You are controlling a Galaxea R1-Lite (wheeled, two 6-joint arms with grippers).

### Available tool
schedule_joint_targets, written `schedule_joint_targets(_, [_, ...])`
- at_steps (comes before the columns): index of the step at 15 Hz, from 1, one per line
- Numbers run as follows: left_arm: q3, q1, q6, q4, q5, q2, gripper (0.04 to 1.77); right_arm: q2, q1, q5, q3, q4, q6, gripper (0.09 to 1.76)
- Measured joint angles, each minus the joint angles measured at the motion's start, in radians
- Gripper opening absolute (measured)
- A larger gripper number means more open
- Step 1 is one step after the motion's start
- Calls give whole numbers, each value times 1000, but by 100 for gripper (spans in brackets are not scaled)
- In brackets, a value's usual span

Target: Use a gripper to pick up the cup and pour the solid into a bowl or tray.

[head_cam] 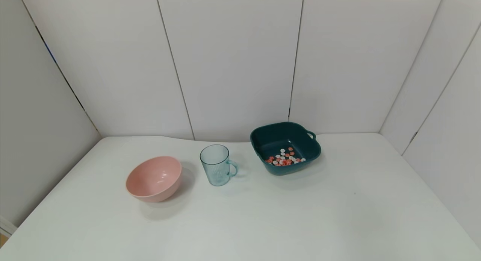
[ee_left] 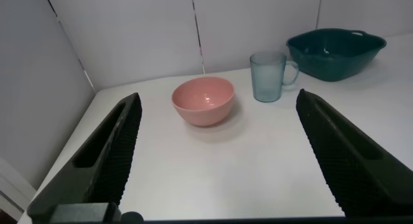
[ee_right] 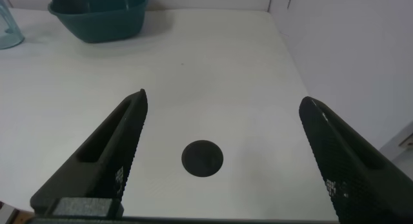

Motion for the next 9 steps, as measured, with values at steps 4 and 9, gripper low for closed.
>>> schedule_joint_targets(4, [94,0,-2,-10,2,0,172,0,0,0,0,0,0,171])
schedule_joint_targets(9, [117,0,-10,10,19,0,172,0,0,0,0,0,0,171])
